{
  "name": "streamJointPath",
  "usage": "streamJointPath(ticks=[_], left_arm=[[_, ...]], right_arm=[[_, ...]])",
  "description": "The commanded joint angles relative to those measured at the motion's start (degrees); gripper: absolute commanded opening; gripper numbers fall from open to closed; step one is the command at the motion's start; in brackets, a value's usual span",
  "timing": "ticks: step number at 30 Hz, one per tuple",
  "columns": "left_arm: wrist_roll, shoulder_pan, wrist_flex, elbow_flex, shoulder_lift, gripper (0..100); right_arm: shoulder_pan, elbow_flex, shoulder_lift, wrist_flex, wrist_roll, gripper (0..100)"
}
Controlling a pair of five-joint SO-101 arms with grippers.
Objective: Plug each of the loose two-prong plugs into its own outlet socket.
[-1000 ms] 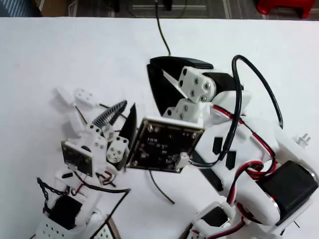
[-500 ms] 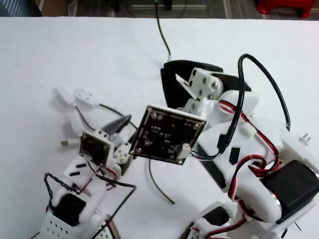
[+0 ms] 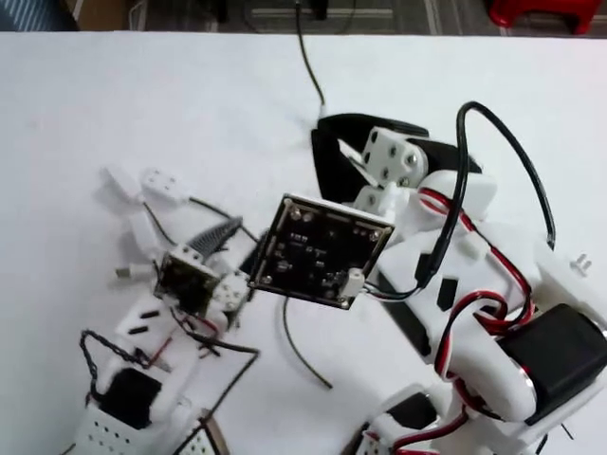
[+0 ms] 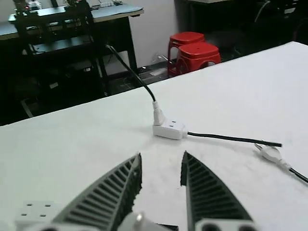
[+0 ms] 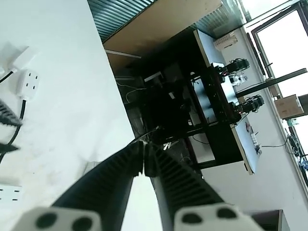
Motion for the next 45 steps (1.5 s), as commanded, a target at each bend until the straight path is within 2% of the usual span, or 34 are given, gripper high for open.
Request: streamJointPath(ticks=[1,6,10,13,18,23,27,29,34,39,45], left_arm=[[-1.5,-3.8,-1.7,-5.5,-0.3,16],[-6.9,-4.4,1.8,-8.2,-0.3,18],[-12.0,-5.1,7.7,-7.1,-0.3,18],[-12.6,-5.8,11.3,-5.0,-0.3,18],[-11.0,-15.9,9.7,-3.6,-0.3,18],[-4.9,-28.4,1.3,-4.8,-0.4,18],[3.9,-40.2,-3.7,-6.5,-0.5,18],[4.7,-43.7,-4.6,-6.1,-0.5,18],[-5.2,-48.7,-4.4,1.6,-0.5,18],[-5.3,-56.7,-3.1,8.2,-0.3,18],[-4.7,-58.6,10.5,4.4,-0.2,18]], right_arm=[[0.4,-0.3,0.0,1.4,0.2,2.1],[0.6,-0.3,0.0,1.4,0.2,2.1],[0.7,-0.3,-0.2,2.2,0.4,2.1],[0.7,-0.3,-0.2,3.6,0.4,2.1],[0.7,-0.3,-0.4,3.7,0.4,2.1],[0.7,-0.2,-0.3,3.7,0.3,2.1],[0.7,-0.2,-0.5,4.0,0.3,2.1],[0.7,-0.2,-0.5,4.1,0.3,2.1],[0.7,1.3,-0.5,4.1,0.3,2.1],[0.6,10.1,-0.5,3.9,0.4,2.1],[0.2,17.7,-0.5,3.8,0.5,2.1]])
